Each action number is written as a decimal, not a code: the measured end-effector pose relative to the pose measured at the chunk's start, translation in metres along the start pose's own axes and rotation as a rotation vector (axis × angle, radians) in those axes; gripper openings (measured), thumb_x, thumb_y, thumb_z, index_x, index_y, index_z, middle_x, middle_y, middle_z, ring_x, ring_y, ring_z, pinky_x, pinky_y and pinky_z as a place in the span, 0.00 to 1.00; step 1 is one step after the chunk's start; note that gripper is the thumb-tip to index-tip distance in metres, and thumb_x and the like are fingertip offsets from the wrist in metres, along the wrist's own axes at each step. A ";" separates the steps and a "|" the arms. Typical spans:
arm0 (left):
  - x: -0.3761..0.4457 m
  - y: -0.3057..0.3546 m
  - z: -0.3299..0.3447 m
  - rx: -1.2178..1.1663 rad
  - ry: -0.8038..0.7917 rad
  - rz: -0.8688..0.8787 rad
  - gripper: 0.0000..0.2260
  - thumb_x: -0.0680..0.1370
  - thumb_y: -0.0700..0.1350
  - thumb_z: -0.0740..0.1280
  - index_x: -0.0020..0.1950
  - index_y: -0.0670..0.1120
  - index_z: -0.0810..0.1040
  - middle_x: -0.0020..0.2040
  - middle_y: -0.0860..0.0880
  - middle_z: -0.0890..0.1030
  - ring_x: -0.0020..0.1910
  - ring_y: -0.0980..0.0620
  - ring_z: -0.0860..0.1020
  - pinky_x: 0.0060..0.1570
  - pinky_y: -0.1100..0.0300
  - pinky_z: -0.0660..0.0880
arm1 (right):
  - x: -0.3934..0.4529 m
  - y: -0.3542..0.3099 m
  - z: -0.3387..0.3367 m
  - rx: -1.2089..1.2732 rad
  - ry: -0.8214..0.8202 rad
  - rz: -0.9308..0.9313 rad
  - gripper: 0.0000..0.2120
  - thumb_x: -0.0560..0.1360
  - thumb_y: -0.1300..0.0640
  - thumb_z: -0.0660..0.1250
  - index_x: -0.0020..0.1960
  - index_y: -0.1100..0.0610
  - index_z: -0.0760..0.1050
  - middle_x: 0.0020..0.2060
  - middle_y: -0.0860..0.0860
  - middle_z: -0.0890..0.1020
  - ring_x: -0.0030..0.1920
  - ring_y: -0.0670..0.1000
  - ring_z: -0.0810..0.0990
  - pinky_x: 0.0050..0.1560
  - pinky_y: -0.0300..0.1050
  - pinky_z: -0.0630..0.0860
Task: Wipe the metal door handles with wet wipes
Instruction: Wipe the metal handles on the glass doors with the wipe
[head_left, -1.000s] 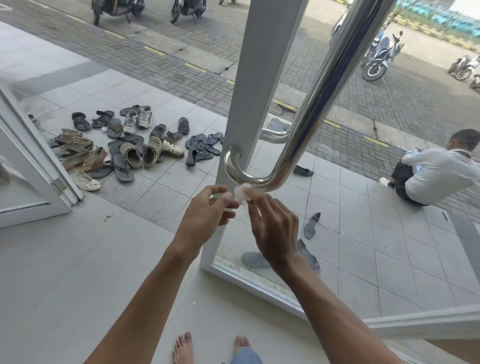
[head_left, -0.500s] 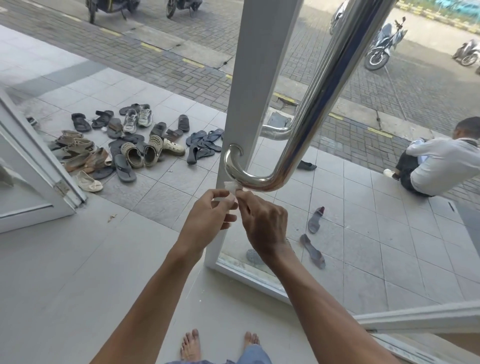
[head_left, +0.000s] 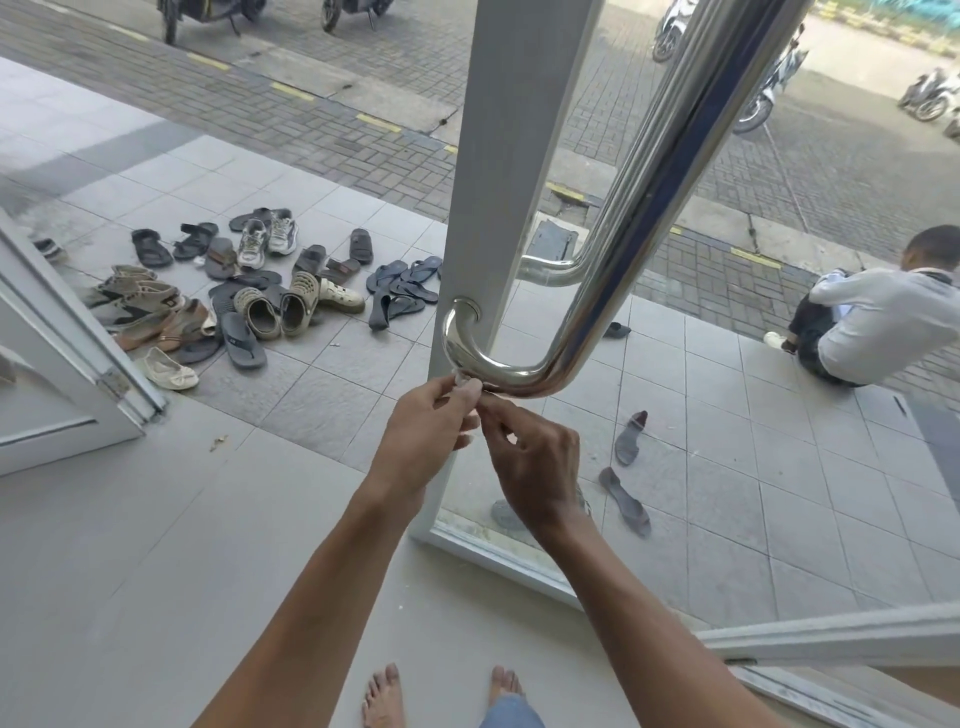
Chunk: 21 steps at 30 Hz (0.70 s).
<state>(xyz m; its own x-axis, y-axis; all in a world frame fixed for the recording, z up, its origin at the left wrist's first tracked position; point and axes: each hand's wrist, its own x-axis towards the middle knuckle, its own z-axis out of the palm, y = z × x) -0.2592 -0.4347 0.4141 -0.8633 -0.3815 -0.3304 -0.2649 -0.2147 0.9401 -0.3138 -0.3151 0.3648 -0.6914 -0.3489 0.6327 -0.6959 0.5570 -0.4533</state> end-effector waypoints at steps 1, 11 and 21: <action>0.003 -0.001 0.001 -0.024 0.017 0.008 0.11 0.80 0.49 0.66 0.58 0.46 0.80 0.50 0.48 0.85 0.51 0.52 0.83 0.53 0.57 0.80 | -0.002 0.003 0.000 0.011 -0.009 -0.015 0.10 0.75 0.59 0.71 0.54 0.48 0.84 0.32 0.49 0.84 0.26 0.51 0.78 0.25 0.45 0.73; 0.024 0.005 0.004 -0.858 -0.089 -0.219 0.18 0.83 0.51 0.59 0.56 0.36 0.77 0.47 0.40 0.84 0.50 0.44 0.83 0.55 0.51 0.79 | -0.013 0.004 -0.011 0.194 0.114 0.181 0.06 0.77 0.58 0.65 0.49 0.52 0.81 0.29 0.45 0.80 0.20 0.45 0.70 0.24 0.41 0.68; 0.021 0.024 0.024 -0.065 0.345 0.320 0.12 0.83 0.44 0.60 0.50 0.55 0.82 0.50 0.55 0.82 0.51 0.59 0.78 0.55 0.69 0.74 | -0.002 0.008 -0.017 0.271 0.168 0.282 0.07 0.69 0.61 0.64 0.37 0.57 0.81 0.27 0.45 0.80 0.23 0.45 0.71 0.26 0.41 0.68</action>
<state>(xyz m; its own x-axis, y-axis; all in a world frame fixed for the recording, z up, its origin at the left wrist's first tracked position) -0.2936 -0.4265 0.4317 -0.7011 -0.7117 -0.0437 0.0282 -0.0889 0.9956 -0.3150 -0.2972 0.3704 -0.8365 -0.0708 0.5434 -0.5252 0.3867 -0.7581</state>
